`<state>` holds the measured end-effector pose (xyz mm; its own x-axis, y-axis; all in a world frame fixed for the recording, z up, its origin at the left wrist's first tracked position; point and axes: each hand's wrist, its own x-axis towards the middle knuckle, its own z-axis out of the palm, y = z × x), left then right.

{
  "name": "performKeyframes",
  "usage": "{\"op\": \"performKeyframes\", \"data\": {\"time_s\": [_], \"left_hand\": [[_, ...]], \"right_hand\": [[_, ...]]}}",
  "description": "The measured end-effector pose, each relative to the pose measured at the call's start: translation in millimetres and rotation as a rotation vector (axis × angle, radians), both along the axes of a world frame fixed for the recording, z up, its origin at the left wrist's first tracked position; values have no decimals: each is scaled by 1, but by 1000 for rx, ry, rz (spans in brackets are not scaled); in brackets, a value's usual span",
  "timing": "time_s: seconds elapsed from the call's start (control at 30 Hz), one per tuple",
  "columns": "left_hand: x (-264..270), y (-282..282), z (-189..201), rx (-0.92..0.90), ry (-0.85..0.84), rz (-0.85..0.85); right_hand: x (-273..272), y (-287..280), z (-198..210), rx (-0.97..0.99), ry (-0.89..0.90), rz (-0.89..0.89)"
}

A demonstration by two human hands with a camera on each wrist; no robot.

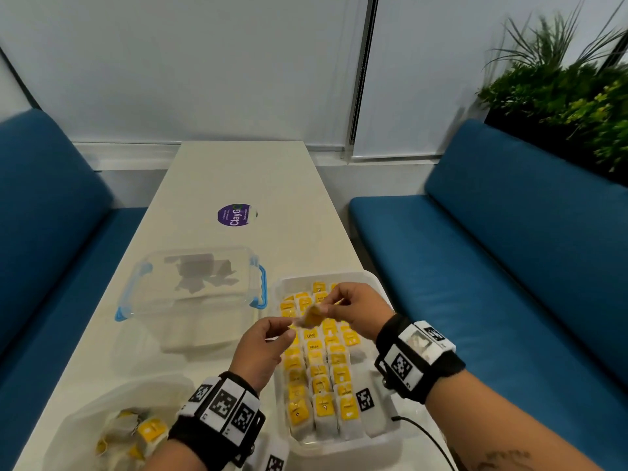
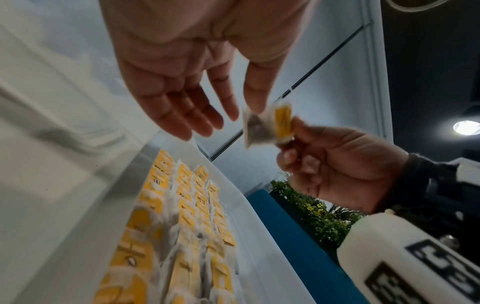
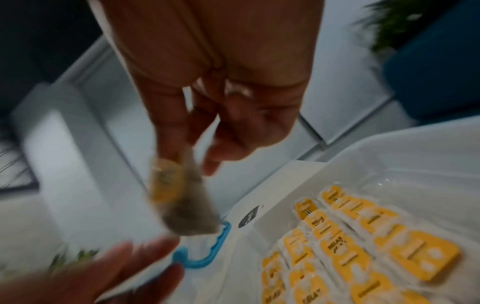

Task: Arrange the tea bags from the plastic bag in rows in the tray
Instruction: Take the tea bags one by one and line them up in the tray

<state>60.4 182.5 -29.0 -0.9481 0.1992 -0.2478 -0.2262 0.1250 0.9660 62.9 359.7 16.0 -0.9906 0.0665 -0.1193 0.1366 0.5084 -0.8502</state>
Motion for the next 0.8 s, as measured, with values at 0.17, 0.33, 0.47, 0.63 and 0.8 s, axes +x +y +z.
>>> {"op": "performKeyframes", "data": {"time_s": [0.17, 0.33, 0.47, 0.63, 0.8], "left_hand": [[-3, -1, -4, -23, -62, 39], [-1, 0, -7, -90, -143, -36], [-2, 0, -9, -115, -139, -50], [-1, 0, -9, -126, -141, -53], [-1, 0, -11, -150, -142, -57]], "right_hand": [[-4, 24, 7, 105, -168, -26], [-6, 36, 10, 287, -284, -26], [-6, 39, 2, 484, -432, 70], [-2, 39, -12, 584, -639, 197], [-8, 39, -33, 546, -736, 182]]}}
